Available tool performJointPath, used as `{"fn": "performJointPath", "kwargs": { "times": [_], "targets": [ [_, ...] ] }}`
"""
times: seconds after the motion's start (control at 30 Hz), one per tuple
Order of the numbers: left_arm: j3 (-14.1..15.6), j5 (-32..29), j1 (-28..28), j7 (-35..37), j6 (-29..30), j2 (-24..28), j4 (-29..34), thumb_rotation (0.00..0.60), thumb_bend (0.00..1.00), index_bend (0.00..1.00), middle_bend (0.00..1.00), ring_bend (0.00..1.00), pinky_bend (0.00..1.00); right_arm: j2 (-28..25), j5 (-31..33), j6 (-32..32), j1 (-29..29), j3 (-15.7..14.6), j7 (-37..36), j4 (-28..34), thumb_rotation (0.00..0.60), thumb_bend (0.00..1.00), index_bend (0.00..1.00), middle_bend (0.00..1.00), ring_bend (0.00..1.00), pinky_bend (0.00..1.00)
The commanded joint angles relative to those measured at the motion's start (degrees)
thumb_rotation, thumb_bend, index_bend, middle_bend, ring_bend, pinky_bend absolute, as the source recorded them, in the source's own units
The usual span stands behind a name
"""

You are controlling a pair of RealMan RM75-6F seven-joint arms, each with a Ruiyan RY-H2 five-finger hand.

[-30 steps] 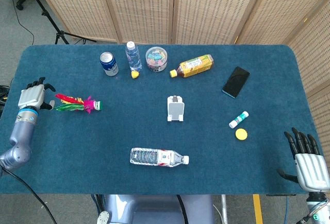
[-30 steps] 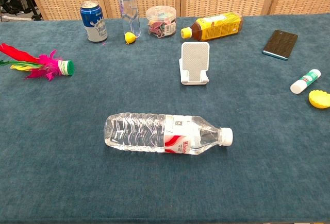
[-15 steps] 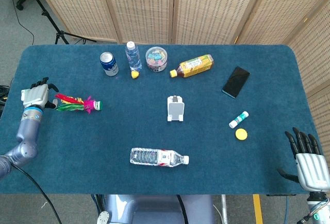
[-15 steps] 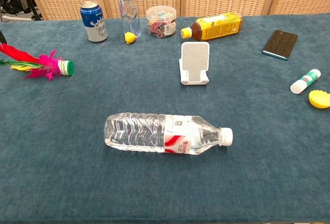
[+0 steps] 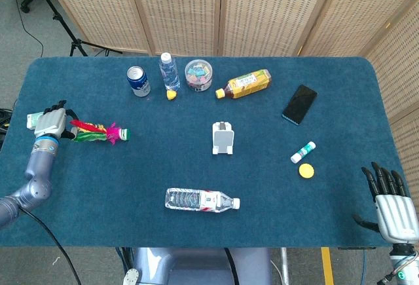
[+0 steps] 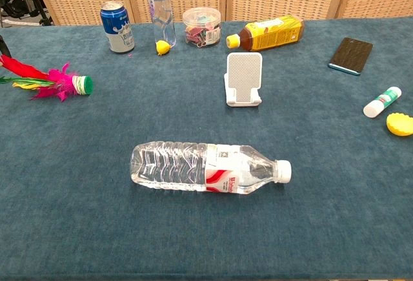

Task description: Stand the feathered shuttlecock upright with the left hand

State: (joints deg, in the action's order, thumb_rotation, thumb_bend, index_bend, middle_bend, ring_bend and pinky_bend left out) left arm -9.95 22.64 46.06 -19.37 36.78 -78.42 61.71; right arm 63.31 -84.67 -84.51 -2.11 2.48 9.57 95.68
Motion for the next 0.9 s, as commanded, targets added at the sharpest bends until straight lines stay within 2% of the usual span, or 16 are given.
{"fn": "performJointPath", "kwargs": {
  "times": [0.03,0.37,0.63,0.9],
  "targets": [
    [0.2,0.0,-0.1,0.0,0.0,-0.2,-0.2,0.600,0.49,0.47,0.00,0.00,0.00,0.0,-0.1,-0.1,0.0,0.0,0.0,0.0,0.600,0.00,0.00,0.00,0.00,0.00],
    [1.0,-0.3,-0.2,-0.2,0.0,-0.9,-1.0,0.600,0.52,0.50,0.00,0.00,0.00,0.1,-0.4,-0.5,0.1,0.1,-0.4,-0.2,0.600,0.00,0.00,0.00,0.00,0.00],
    [0.1,1.1,-0.5,1.0,1.7,-1.1,-0.5,0.600,0.60,0.57,0.00,0.00,0.00,0.0,-0.6,-0.8,0.2,0.0,-0.8,-0.2,0.600,0.00,0.00,0.00,0.00,0.00],
    [-0.6,2.3,-0.7,1.4,3.0,-0.5,0.7,0.600,0.61,0.60,0.00,0.00,0.00,-0.1,-0.8,-1.1,0.3,0.0,-0.9,-0.1,0.600,0.00,0.00,0.00,0.00,0.00]
  ]
}}
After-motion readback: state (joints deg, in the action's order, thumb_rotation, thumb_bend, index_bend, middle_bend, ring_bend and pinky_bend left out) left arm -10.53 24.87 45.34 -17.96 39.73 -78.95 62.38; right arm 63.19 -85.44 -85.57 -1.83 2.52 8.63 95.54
